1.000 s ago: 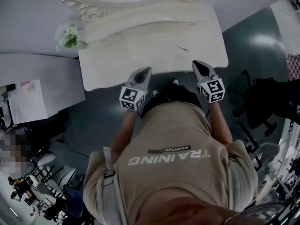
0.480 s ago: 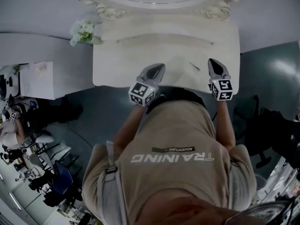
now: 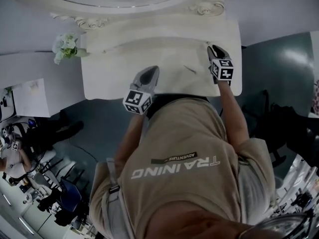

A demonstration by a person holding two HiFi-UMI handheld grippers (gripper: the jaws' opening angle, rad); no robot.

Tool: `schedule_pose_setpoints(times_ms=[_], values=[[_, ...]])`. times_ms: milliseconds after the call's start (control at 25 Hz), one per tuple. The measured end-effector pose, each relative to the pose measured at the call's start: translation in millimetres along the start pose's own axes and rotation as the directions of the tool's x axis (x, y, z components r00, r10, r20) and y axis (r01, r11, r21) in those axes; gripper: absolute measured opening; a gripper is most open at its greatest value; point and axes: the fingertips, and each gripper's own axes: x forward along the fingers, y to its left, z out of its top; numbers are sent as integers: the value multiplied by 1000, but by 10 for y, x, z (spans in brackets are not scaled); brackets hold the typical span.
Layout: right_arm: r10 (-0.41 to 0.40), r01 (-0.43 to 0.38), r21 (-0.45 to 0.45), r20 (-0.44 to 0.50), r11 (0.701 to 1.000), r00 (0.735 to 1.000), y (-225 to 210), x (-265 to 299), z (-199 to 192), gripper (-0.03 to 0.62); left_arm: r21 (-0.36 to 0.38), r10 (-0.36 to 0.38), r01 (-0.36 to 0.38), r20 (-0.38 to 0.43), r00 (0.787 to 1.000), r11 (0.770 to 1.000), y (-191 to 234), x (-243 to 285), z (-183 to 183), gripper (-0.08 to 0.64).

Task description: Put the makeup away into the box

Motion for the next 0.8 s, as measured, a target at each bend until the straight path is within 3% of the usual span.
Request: schedule_pose_setpoints(times_ms=[240,560,800], values=[[-29,30,6,-61,1000,998,13,351,-106,150,-3,20,-20,-9,1000,1000,91,18,-3,3],[-189,190,68,-29,979,982,-197,408,-66,103,-34,43,-43,-18,999,998,148,5,-87,3],[-163,165,64,-46,984,986,-68,368,-46,101,-25,42,-42,-2,999,999,280,-224,-39,3]])
